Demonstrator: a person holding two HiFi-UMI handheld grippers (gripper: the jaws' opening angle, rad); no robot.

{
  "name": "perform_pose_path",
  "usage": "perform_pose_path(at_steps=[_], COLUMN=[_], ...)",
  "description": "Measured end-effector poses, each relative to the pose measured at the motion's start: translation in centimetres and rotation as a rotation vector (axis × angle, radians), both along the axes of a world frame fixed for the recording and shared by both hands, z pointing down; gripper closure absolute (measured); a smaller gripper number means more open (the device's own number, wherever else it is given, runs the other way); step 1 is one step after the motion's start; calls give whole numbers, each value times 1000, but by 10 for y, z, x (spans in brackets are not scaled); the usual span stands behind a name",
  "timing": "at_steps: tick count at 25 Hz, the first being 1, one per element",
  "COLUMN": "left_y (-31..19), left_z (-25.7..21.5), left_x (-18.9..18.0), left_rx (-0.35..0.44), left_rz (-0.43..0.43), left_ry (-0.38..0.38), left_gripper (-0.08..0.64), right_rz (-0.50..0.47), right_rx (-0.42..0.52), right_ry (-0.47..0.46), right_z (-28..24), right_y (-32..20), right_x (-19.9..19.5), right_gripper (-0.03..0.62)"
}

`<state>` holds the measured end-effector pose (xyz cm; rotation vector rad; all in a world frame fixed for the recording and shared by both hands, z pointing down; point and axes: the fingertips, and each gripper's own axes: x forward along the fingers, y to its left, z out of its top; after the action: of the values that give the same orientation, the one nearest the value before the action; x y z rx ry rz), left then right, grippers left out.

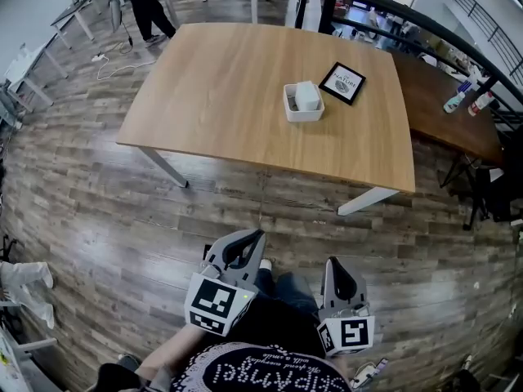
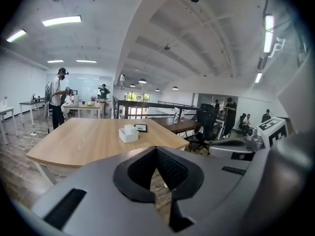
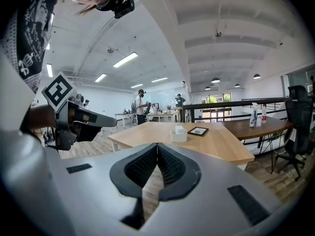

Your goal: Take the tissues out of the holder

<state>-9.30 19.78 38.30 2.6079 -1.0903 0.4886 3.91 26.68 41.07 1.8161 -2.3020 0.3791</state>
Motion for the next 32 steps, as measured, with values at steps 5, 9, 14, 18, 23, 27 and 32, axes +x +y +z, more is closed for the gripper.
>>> perform_pose_path(at_steps=[5, 9, 14, 18, 23, 27, 32], left_y=[0, -10, -25, -37, -42, -48, -66], left_z=[13, 16, 2, -3, -1, 3, -10], left_x=[16, 22, 32, 34, 40, 45, 38], left_rx=[-56, -72, -66, -54, -62, -61, -19], left_rz=[16, -25, -97, -157, -215, -237, -274], left_ry=[-12, -8, 32, 49, 61, 55, 50], left_gripper=[555, 555, 555, 555, 555, 555, 555], right_rz=[8, -30, -92, -148, -183, -177, -129], right_rx=[-12, -15, 0, 9, -9, -9, -15], right_ry=[-30, -51, -51, -58, -60, -65, -61], right_z=[1, 0, -8, -7, -2, 1, -1], right_y=[-3, -22, -47, -68, -78, -80, -79], right_x=[10, 18, 30, 34, 46, 60, 90], right_gripper=[581, 582, 583, 581, 581, 581, 581])
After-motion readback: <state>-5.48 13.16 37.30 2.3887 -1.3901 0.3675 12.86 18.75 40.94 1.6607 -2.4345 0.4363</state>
